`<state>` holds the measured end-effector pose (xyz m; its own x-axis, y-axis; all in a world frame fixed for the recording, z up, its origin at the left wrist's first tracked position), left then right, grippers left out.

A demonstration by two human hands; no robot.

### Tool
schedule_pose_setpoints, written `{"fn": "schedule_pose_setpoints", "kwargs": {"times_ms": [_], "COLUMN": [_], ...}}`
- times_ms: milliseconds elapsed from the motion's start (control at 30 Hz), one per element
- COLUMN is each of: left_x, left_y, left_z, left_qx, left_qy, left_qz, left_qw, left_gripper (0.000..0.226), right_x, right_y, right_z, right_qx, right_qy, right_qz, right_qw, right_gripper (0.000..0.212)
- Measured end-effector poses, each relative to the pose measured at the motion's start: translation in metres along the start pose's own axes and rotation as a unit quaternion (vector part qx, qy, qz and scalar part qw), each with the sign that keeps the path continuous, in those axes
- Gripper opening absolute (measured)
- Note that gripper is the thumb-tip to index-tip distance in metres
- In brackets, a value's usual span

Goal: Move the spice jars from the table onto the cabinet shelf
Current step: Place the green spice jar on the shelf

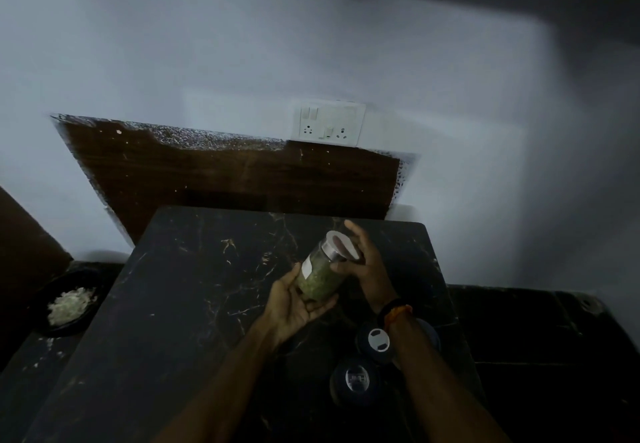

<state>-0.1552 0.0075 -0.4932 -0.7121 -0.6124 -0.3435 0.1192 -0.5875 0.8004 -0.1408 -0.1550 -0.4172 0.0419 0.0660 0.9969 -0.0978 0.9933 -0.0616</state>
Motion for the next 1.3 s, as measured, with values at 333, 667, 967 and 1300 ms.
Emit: {"fn": "schedule_pose_setpoints", "kwargs": {"times_ms": [333, 667, 967, 1300], "left_x": [-0.010, -0.040, -0.085, -0.160], "left_y": [0.037, 0.091, 0.167, 0.289], "left_z": [0.013, 0.020, 0.025, 0.048], "left_qx": [0.108, 0.167, 0.231, 0.298], "left_qy": [0.090, 0.147, 0.204, 0.280], "left_qz": [-0.047, -0.143, -0.167, -0.205], "left_qw": [0.989, 0.965, 0.937, 0.889], "left_gripper": [0.064, 0.058, 0.059, 0.054], "right_x": [0.010, 0.062, 0.153, 0.306], "right_y": [0.005, -0.007, -0.026, -0.043], "right_z": [-0.010, -0.027, -0.047, -0.069], "right_qx": [-0.100, -0.100, -0.061, -0.040], "right_qy": [0.012, -0.037, -0.124, -0.245], "right_qz": [-0.172, -0.312, -0.262, -0.156], "right_qw": [0.980, 0.944, 0.955, 0.956], "right_gripper": [0.062, 0.059, 0.055, 0.043]}}
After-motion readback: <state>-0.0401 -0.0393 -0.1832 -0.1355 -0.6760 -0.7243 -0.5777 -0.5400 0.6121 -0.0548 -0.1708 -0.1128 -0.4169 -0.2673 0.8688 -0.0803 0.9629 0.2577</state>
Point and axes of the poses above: each hand's wrist, its own z-axis away from the middle knuckle, its own y-axis out of the palm, x = y × z, the point moved 3 cm from there along -z, towards the middle knuckle, and after that the axes turned 3 degrees about x, right-handed, at the moved point
